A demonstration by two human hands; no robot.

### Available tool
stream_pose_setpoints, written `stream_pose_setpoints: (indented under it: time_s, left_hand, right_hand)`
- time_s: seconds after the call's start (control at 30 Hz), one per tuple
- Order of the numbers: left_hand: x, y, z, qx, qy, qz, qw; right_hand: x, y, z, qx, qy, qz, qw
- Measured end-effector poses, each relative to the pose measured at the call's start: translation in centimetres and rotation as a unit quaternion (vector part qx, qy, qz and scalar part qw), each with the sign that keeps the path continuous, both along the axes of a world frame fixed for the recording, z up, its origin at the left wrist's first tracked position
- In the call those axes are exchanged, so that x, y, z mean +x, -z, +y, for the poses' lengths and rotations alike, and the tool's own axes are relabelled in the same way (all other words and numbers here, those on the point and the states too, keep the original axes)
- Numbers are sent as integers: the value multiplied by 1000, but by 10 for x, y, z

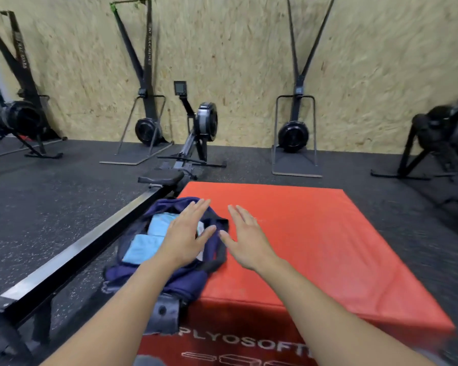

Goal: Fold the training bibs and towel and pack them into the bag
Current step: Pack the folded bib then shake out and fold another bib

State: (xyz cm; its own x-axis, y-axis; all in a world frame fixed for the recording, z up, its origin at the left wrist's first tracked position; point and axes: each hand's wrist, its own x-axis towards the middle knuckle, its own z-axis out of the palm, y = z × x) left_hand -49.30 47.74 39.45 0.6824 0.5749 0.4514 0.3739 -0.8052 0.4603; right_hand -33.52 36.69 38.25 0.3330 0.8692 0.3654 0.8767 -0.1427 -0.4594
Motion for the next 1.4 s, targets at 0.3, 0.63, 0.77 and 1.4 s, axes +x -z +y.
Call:
stream_pose_setpoints:
  time_s: [0.3, 0.63, 0.77, 1.4]
  left_hand:
    - [125, 41, -159, 23, 137, 16, 990]
    - [228, 115, -315, 6, 289, 100, 952]
    - [257, 150, -358, -1, 333, 133, 933]
    - [347, 272, -437, -46, 406, 305, 860]
  right_hand:
    - [91, 32, -211, 5, 129, 9, 992]
    - [147, 127, -406, -39, 267, 64, 961]
    - [157, 175, -466, -75, 315, 121, 938]
    - [189, 363, -565, -259, 399, 287, 831]
